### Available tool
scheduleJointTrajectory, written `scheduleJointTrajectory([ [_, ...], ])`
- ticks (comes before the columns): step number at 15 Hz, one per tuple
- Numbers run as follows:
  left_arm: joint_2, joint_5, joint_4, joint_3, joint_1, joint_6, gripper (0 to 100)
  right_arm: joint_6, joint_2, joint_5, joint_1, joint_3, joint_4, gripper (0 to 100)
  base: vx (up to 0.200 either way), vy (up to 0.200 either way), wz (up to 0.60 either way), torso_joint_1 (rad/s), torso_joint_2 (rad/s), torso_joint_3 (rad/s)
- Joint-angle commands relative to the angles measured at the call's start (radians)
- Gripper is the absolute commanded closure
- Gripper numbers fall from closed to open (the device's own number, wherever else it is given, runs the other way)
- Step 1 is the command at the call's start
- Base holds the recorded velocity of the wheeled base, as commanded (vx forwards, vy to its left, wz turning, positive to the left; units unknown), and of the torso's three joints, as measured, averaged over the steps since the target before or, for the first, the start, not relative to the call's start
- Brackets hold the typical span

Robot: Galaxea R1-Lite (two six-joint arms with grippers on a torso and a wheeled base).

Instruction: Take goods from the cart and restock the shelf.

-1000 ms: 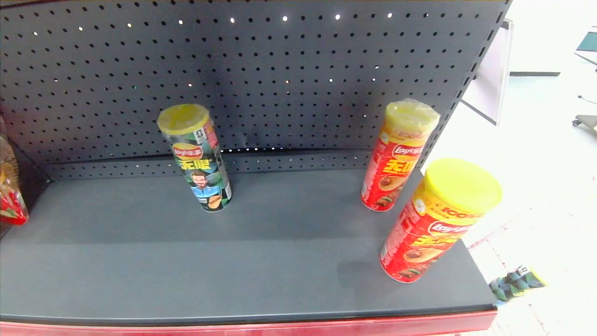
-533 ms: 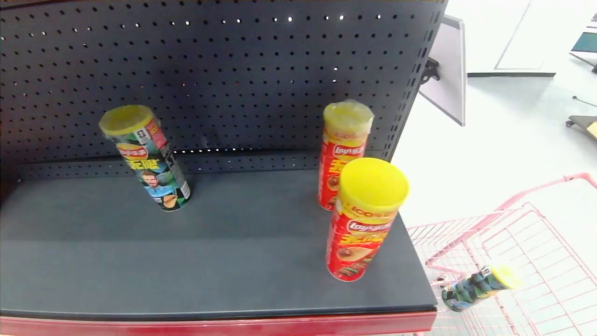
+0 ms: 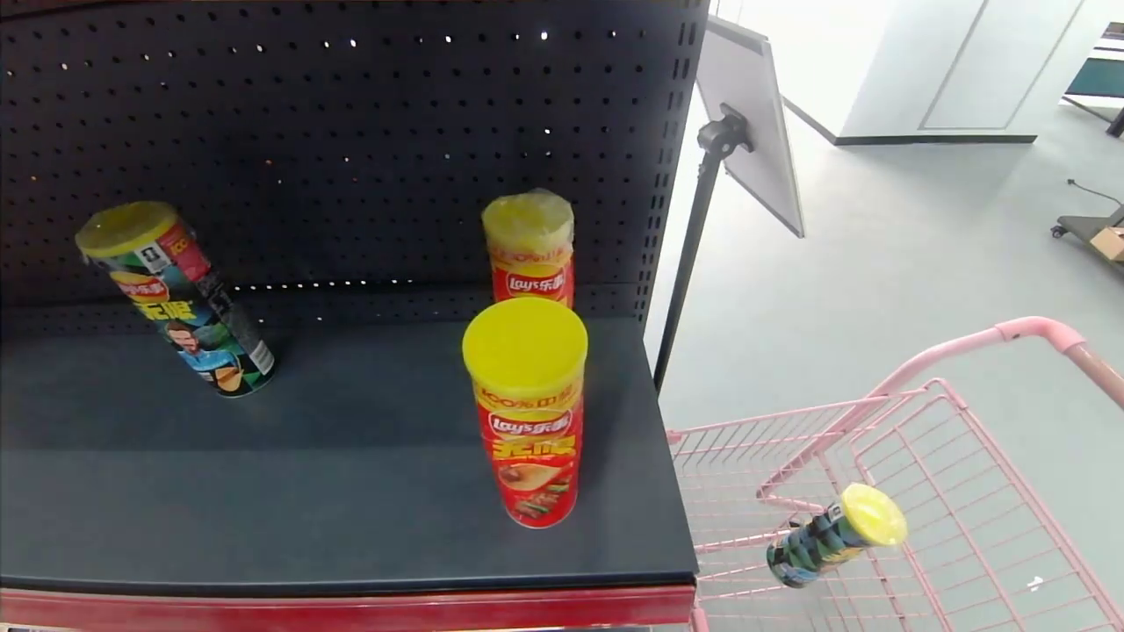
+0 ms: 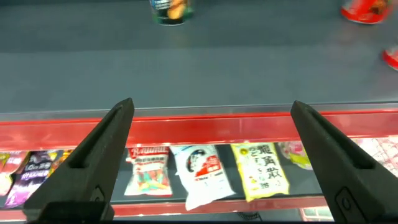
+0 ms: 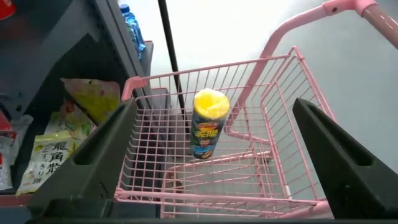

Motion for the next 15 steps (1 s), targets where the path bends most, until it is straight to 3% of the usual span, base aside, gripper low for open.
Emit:
scheduleJointTrajectory([
  [1,0.0,0.0,0.0,0.0,0.0,0.0,0,-0.001,0.001,0.0,0.0,0.0,0.0,0,0.0,0.0,0.0,0.0,0.0,0.0],
  [11,0.0,0.0,0.0,0.0,0.0,0.001,0,-0.001,0.001,0.0,0.0,0.0,0.0,0,0.0,0.0,0.0,0.0,0.0,0.0],
  [15,0.0,0.0,0.0,0.0,0.0,0.004,0,-0.001,0.001,0.0,0.0,0.0,0.0,0,0.0,-0.2,0.0,0.001,0.0,0.002],
])
